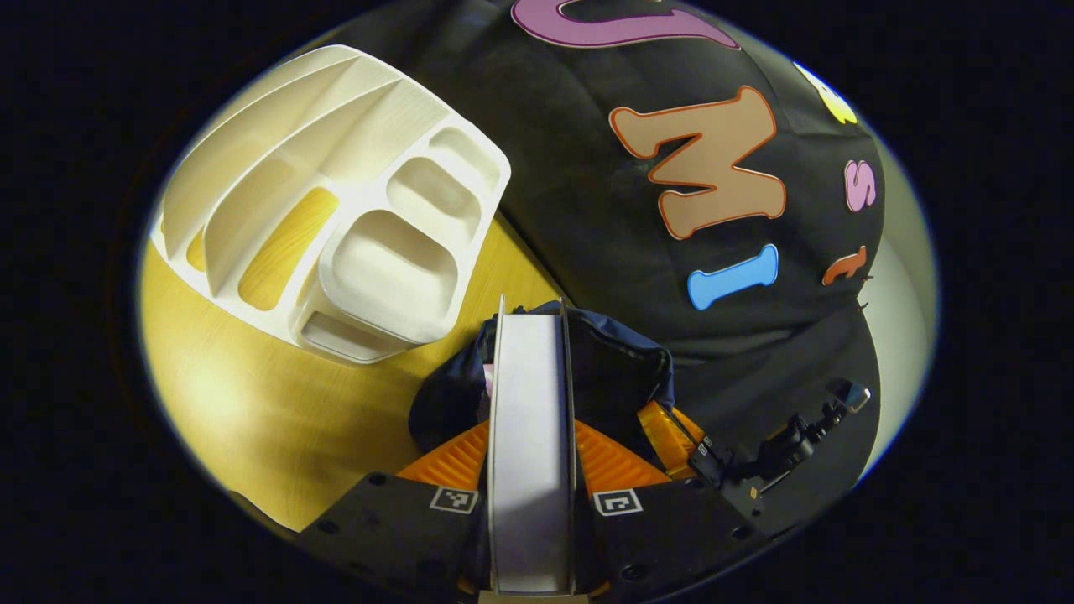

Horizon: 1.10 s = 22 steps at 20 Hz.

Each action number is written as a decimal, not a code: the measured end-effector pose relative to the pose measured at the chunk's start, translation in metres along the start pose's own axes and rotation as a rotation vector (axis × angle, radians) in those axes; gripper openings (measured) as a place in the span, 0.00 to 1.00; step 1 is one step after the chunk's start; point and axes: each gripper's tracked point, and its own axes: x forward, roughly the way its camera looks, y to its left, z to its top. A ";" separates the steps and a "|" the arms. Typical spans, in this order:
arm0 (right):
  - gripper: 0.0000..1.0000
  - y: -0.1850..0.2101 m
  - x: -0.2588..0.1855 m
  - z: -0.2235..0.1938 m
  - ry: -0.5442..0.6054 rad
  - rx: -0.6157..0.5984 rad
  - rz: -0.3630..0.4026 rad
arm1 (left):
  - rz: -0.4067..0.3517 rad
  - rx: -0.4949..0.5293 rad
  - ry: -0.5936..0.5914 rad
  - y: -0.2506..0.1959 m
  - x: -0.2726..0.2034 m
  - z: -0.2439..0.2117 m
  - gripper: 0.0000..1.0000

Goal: Open the schoolbag, grab two books from the bookshelf and put them into the schoolbag.

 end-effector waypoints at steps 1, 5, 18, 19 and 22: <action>0.03 -0.001 0.000 0.000 -0.001 0.001 0.000 | 0.002 -0.011 -0.017 -0.001 0.007 0.000 0.36; 0.03 -0.001 -0.002 -0.001 -0.005 0.001 0.004 | 0.024 -0.042 -0.095 0.006 0.027 0.005 0.37; 0.03 0.005 -0.007 -0.005 -0.012 0.015 0.036 | 0.020 -0.101 -0.220 0.004 0.074 -0.011 0.36; 0.03 0.006 -0.006 -0.004 -0.012 0.017 0.044 | 0.020 -0.099 -0.209 0.004 0.080 -0.017 0.34; 0.03 0.011 -0.009 -0.005 -0.014 0.006 0.066 | 0.014 -0.101 -0.183 0.001 0.099 -0.031 0.36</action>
